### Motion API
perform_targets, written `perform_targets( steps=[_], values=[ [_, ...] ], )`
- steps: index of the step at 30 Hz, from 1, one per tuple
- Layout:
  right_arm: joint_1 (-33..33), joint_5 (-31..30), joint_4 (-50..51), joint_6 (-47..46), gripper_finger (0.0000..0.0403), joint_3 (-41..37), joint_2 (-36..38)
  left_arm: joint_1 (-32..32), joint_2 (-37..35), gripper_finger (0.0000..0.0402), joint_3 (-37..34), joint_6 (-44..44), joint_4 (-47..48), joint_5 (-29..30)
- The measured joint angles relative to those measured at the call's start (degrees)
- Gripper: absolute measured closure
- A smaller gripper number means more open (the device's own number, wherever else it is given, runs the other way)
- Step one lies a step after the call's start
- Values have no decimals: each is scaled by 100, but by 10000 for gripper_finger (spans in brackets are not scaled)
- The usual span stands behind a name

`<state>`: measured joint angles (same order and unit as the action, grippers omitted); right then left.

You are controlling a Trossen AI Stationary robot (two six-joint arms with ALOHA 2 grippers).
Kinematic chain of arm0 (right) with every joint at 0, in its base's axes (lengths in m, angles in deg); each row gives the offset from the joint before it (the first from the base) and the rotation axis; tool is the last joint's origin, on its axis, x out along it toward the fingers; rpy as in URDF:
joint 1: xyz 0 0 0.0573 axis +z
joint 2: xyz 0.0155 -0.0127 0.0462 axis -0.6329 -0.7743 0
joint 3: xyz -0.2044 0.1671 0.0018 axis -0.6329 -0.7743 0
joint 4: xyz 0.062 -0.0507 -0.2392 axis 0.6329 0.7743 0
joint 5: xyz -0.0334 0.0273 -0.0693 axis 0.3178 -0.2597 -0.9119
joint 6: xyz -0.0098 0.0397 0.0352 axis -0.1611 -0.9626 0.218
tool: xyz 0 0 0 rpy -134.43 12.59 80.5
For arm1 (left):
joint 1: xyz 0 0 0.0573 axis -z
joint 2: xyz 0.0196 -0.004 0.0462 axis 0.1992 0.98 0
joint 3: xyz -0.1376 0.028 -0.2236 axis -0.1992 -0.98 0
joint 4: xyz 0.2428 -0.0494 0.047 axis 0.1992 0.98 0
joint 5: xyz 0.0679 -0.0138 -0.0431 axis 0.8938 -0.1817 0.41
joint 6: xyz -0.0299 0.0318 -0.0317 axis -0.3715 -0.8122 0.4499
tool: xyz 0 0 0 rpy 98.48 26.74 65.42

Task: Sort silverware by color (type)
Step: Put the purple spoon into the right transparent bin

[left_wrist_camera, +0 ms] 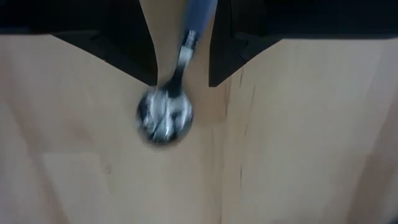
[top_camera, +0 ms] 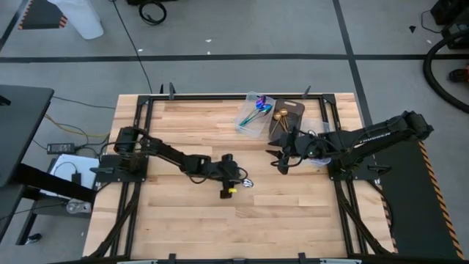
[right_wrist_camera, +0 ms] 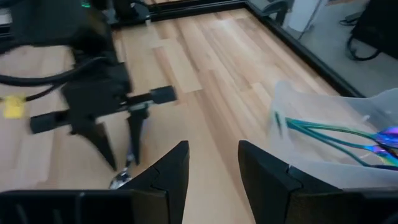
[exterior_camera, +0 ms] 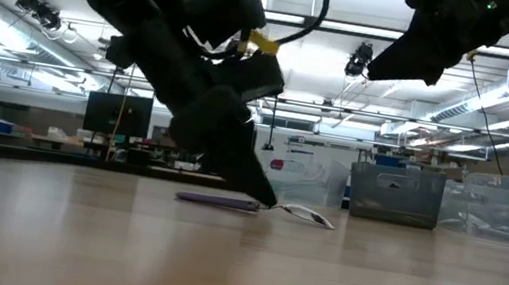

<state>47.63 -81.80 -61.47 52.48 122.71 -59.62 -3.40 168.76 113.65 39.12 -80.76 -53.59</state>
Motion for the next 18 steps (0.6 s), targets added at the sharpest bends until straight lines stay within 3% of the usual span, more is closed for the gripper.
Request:
perform_targets(
  steps=[11, 18],
  values=[
    [67, 90, 2, -2, 254, 0, 0, -188, 193, 258, -3, -17, -50, -443],
    [69, 130, 6, -2, 254, 0, 0, -151, 326, 325, 19, -283, -17, -520]
  ],
)
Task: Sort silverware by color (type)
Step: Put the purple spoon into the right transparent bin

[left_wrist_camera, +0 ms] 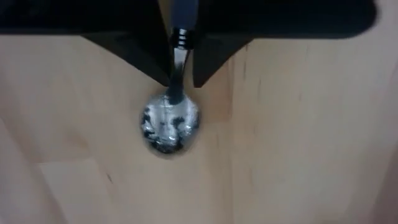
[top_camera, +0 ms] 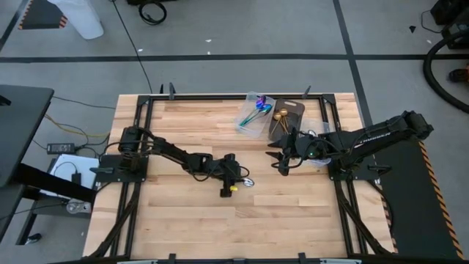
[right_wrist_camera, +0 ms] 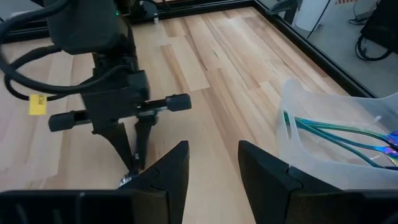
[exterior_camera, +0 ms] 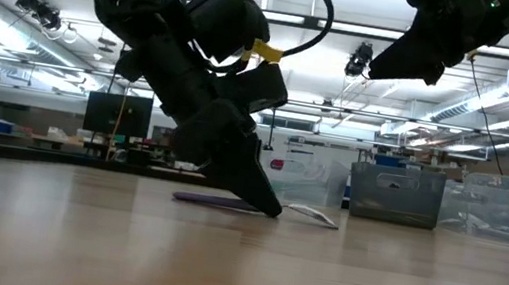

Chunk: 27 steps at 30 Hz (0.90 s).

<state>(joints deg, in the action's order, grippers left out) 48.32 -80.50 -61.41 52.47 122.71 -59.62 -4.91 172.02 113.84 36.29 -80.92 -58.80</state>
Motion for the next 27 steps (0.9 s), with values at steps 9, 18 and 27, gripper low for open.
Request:
perform_targets(
  steps=[9, 18, 27],
  values=[
    [-2, -4, 96, 0, 254, -1, 0, 71, -46, 383, -11, -303, 30, 7],
    [-2, 0, 435, 10, 254, -1, 0, 57, -319, 395, -38, -468, -254, 184],
    [-2, 11, 473, 6, 254, -2, 0, 35, -307, 401, -46, -556, -424, 258]
  ],
)
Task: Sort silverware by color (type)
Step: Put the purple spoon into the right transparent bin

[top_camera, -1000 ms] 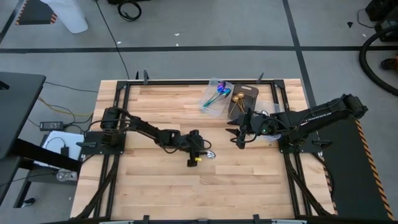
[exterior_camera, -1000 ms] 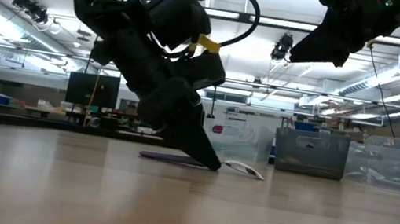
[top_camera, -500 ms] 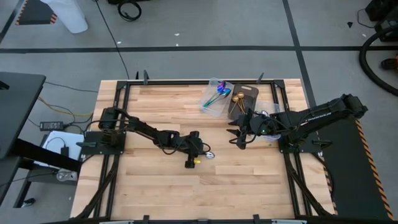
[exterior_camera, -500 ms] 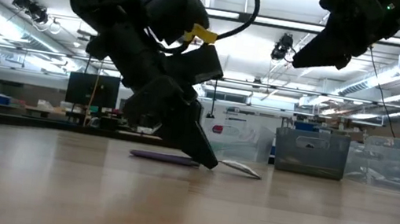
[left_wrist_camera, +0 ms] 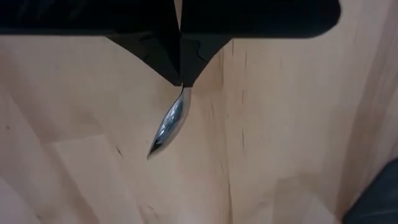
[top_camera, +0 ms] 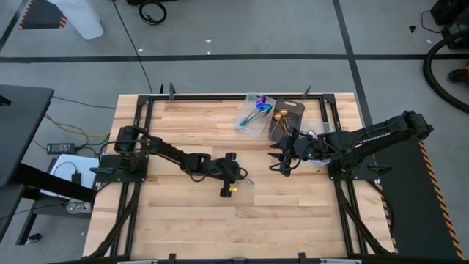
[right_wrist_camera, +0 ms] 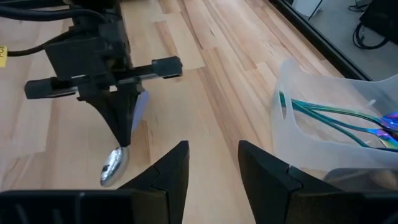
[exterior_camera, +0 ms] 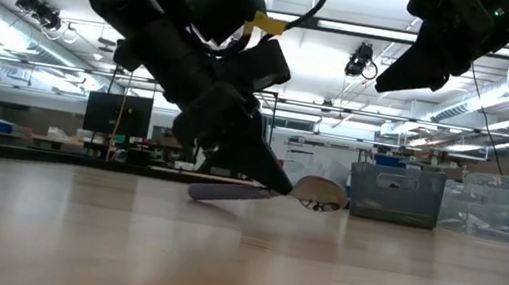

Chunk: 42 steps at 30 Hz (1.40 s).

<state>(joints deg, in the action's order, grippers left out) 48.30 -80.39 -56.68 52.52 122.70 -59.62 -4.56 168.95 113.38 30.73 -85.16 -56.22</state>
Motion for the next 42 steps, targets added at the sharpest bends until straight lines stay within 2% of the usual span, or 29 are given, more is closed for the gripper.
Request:
perform_targets(
  steps=[12, 26, 32, 36, 42],
  values=[
    [0, 11, -5, -113, 254, 0, 0, -13, 19, 400, 22, 200, 358, 99],
    [0, 11, -18, -113, 254, 1, 0, -13, 24, 324, 20, 6, 758, 215],
    [0, 11, -20, -113, 254, 0, 0, -40, 25, 280, 14, 35, 700, 272],
    [0, 11, -21, -115, 254, 0, 0, -171, 28, 257, 11, 470, 694, -77],
    [0, 11, -51, -115, 254, 2, 0, -297, 39, 254, 9, 782, 586, -366]
  ],
)
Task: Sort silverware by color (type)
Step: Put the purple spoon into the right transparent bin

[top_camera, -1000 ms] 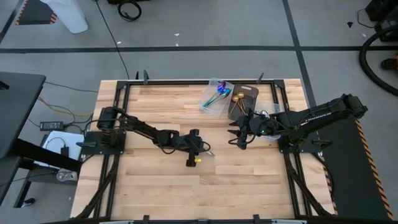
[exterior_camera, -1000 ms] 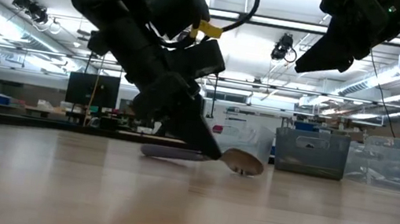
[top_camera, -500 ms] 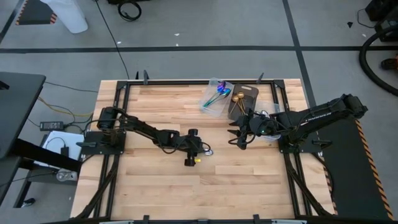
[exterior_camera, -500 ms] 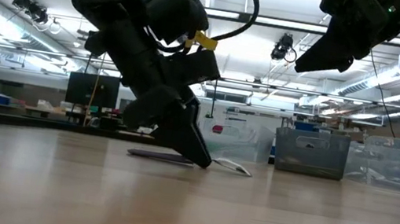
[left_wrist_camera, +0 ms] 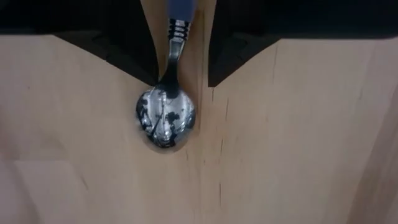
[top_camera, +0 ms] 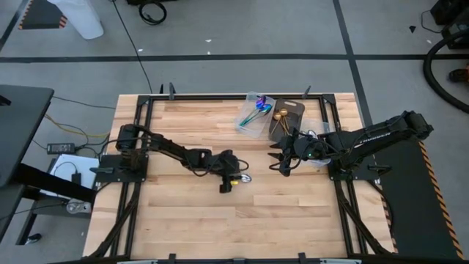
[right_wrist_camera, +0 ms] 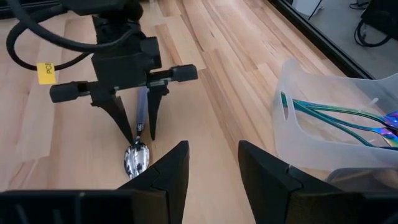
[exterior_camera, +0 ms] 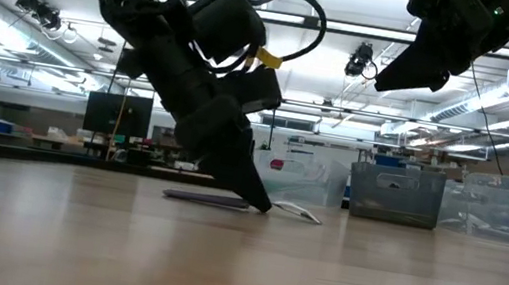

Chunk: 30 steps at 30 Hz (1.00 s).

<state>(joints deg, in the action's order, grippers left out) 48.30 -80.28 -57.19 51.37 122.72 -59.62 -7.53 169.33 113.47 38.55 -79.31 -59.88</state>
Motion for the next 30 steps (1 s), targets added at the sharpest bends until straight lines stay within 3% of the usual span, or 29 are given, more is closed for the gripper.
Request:
perform_targets(
  steps=[6, 13, 16, 30],
  values=[
    [0, 0, 0, 4, 254, 0, 0, 4, 2, 264, 0, 88, -269, -58],
    [2, 0, 2, 5, 254, -2, 0, 31, 192, 356, 17, -59, -124, -44],
    [1, 0, 5, 2, 254, -1, 0, 87, 353, 378, 39, -190, -181, -31],
    [2, 0, 64, 11, 254, -2, 0, 243, 120, 380, -20, -350, -584, 338]
  ],
)
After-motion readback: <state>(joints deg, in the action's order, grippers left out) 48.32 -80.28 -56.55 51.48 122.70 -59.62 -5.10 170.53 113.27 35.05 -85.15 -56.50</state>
